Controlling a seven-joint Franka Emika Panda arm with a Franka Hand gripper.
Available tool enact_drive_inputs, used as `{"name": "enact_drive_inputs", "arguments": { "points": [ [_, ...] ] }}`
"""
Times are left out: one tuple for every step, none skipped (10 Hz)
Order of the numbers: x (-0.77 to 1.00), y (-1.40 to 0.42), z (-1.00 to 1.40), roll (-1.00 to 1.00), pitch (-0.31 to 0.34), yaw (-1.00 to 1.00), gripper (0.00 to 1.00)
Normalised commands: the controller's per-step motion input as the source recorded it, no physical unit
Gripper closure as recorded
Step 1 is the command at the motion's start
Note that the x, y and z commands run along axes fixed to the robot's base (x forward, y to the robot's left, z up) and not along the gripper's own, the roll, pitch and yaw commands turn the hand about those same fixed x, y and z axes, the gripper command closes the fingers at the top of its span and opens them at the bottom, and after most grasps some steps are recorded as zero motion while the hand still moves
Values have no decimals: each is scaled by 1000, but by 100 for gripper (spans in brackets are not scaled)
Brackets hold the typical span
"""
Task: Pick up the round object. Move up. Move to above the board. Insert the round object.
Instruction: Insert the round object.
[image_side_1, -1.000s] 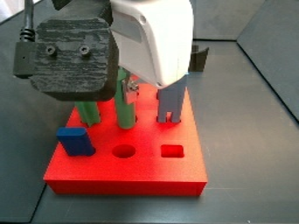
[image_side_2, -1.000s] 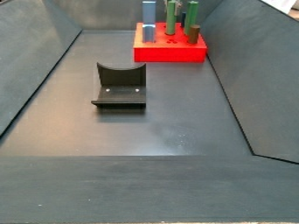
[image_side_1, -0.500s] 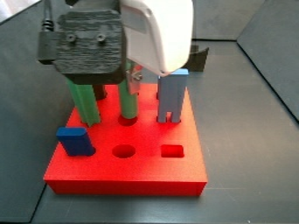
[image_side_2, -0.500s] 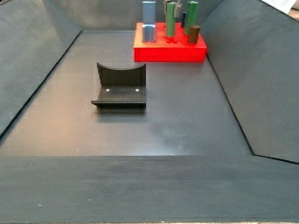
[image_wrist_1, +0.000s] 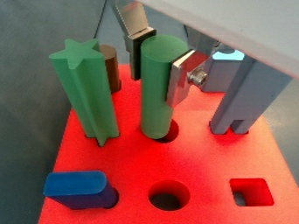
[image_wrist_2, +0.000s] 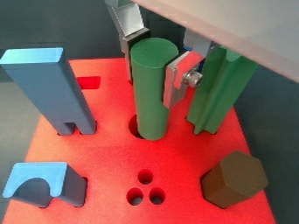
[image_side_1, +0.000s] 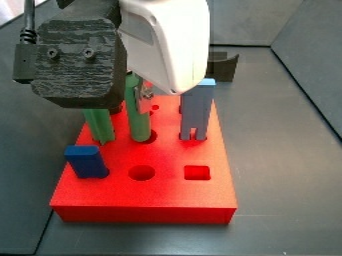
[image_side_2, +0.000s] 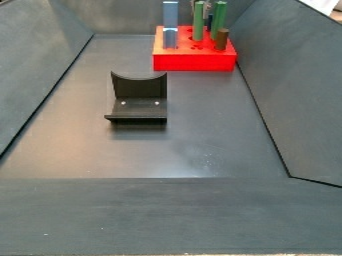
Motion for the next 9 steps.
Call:
{"name": "enact_drive_inputs", "arguments": {
  "points": [
    [469,-174,-351,60,0,0,100],
    [443,-89,-349,16,-23,0,100],
    [217,0,-394,0,-47,0,100],
    [37,69,-426,3,-43,0,100],
    [0,71,-503,41,-77,0,100],
    [0,0,-454,109,-99,0,100],
    [6,0,-257,37,-26,-9,100],
    [0,0,-20,0,-86,0,100],
    [0,0,0,0,0,0,100]
  ]
}}
